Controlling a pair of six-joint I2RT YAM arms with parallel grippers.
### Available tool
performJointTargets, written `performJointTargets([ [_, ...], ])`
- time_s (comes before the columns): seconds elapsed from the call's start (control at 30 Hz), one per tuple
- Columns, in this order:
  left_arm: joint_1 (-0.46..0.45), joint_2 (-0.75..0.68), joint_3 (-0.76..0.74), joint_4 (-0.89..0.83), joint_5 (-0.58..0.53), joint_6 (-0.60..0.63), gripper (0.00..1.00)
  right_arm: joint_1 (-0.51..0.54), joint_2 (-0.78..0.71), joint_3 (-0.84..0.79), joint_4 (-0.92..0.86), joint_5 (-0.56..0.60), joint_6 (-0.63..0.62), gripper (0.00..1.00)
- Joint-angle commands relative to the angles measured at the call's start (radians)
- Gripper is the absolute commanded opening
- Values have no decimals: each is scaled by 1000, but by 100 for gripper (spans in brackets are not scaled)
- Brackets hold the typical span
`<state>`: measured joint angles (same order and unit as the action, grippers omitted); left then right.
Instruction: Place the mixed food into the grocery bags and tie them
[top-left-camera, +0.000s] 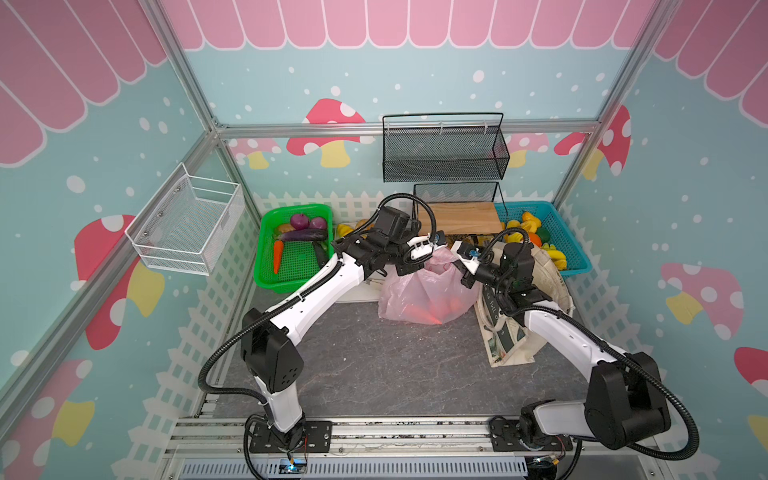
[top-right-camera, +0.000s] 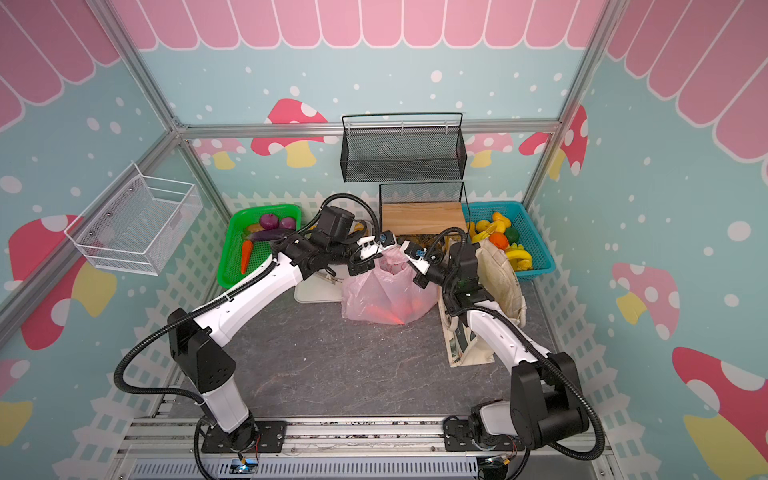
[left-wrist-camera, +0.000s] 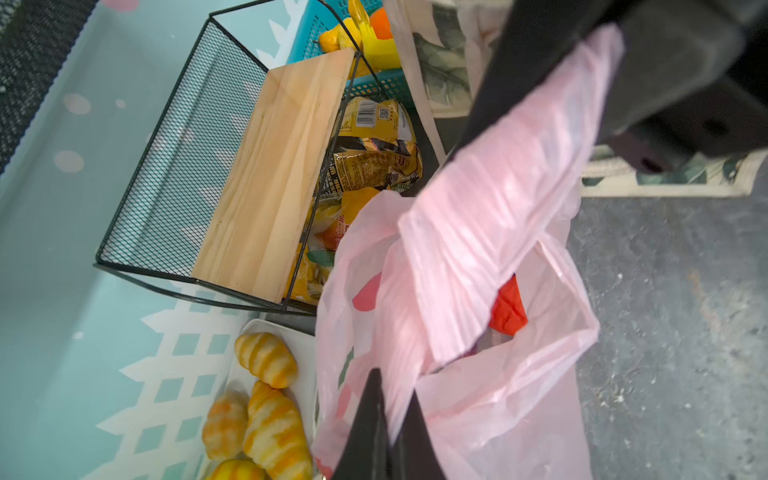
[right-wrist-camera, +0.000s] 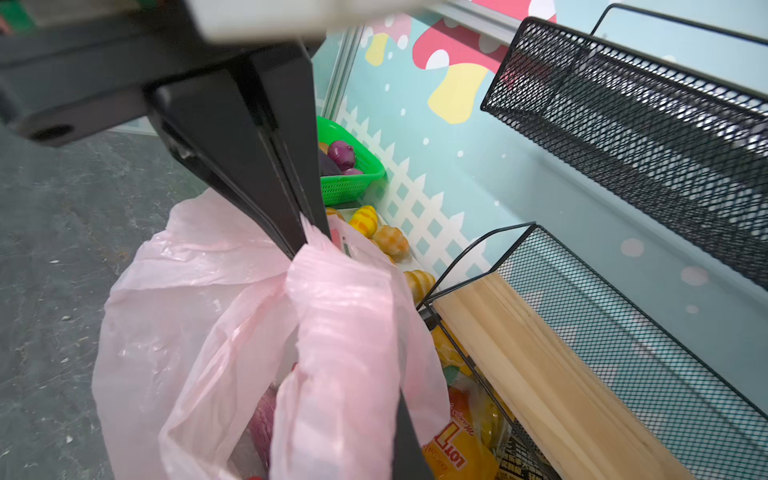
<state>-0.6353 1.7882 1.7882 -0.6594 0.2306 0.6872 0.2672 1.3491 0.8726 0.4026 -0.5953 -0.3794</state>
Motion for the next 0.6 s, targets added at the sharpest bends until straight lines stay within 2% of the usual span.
performJointTargets([
  [0.0,1,-61,5,37,51,-272,0,15,-31,-41,116,85,2,0],
  [0.1,1,-86,-36,74,89,-462,0,27,-38,-74,184,120,18,0],
  [0.3,-3,-176,-226,265,149,-721,0,60,-34,-122,326,162,132,0],
  [0.4,-5,-207,-311,343,176,-784,4,74,-26,-142,400,160,226,0],
  [0.57,-4,-199,-347,406,167,-867,8,102,-12,-173,484,175,304,0],
])
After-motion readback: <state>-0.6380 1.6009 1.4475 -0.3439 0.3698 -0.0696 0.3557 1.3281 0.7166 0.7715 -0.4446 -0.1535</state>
